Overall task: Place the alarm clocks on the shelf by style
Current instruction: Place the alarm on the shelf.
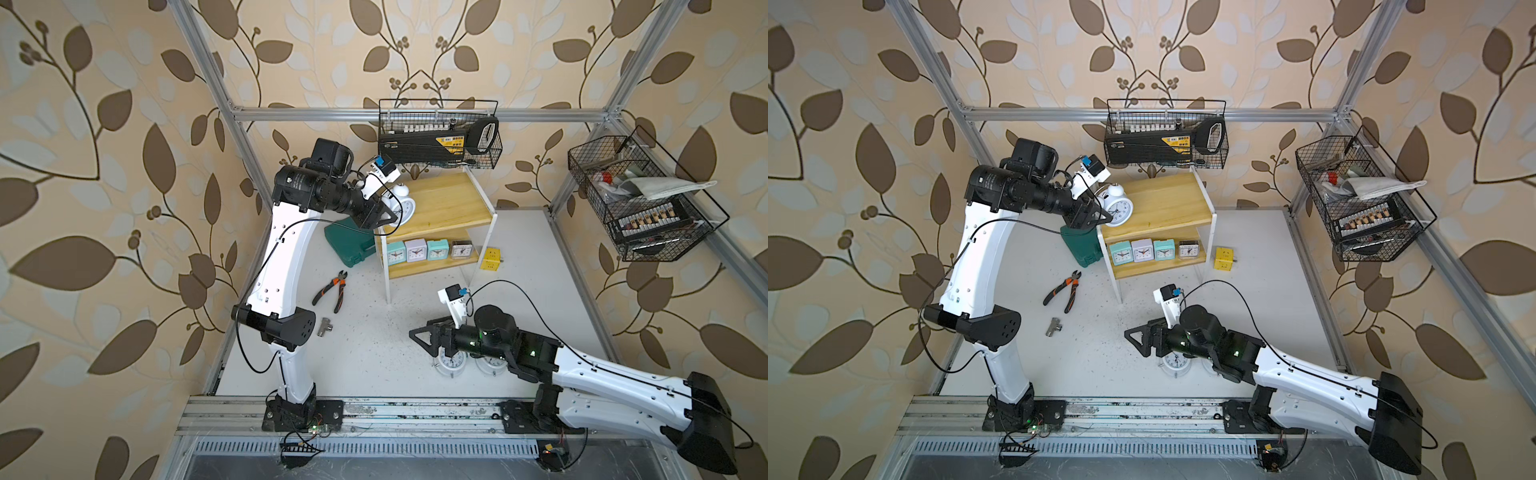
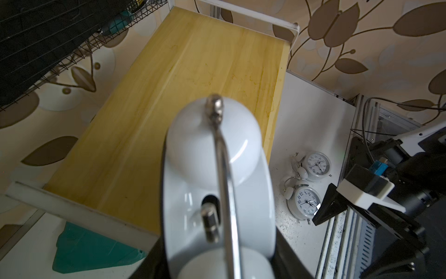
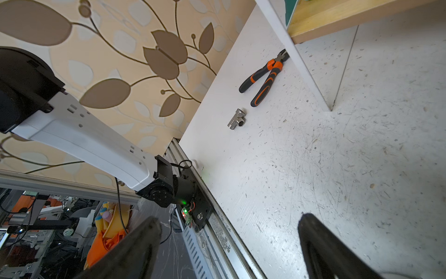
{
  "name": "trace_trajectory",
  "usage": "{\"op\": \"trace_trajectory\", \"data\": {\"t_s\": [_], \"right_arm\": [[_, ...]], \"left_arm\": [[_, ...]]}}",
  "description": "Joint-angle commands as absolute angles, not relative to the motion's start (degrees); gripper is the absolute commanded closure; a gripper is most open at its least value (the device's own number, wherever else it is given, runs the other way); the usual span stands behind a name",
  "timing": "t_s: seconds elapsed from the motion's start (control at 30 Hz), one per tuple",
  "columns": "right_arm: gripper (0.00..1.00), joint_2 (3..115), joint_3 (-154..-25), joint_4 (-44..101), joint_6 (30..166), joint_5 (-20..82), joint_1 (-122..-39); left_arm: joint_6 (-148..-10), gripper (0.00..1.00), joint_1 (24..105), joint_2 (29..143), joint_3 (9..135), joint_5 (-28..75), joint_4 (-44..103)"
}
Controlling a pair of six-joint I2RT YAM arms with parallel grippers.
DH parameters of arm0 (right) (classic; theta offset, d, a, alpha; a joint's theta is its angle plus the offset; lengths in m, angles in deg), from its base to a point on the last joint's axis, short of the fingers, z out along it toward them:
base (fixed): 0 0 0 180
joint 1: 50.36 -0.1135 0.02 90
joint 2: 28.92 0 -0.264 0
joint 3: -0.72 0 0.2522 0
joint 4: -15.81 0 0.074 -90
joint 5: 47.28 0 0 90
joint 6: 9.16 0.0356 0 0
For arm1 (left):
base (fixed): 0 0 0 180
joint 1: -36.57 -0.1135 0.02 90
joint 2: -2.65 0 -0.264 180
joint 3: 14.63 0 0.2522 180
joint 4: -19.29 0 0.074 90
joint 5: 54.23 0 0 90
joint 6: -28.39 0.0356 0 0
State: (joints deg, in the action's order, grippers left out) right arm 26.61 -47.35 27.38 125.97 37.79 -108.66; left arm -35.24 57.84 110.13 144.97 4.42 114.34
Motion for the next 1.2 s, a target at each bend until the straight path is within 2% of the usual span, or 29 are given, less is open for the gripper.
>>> {"op": "trace_trajectory", "data": {"t_s": [0.0, 0.6, 0.87, 1.17], "right_arm": [[0.09, 27.3, -47.4, 25.5, 125.1, 38.5, -109.1], [0.10, 29.5, -46.4, 22.8, 126.0, 38.7, -109.9], [0.10, 30.2, -46.1, 22.0, 126.0, 38.8, -110.1], [0.11, 30.4, -45.9, 21.4, 126.0, 38.5, -110.3]], "left_arm": [[-33.7, 0.58, 56.9, 109.4, 147.7, 4.1, 113.5], [-32.3, 0.51, 56.8, 112.5, 150.7, 4.2, 116.7], [-32.8, 0.37, 56.8, 113.1, 150.7, 4.8, 116.2], [-34.3, 0.30, 56.8, 113.4, 150.7, 5.3, 114.7]]}}
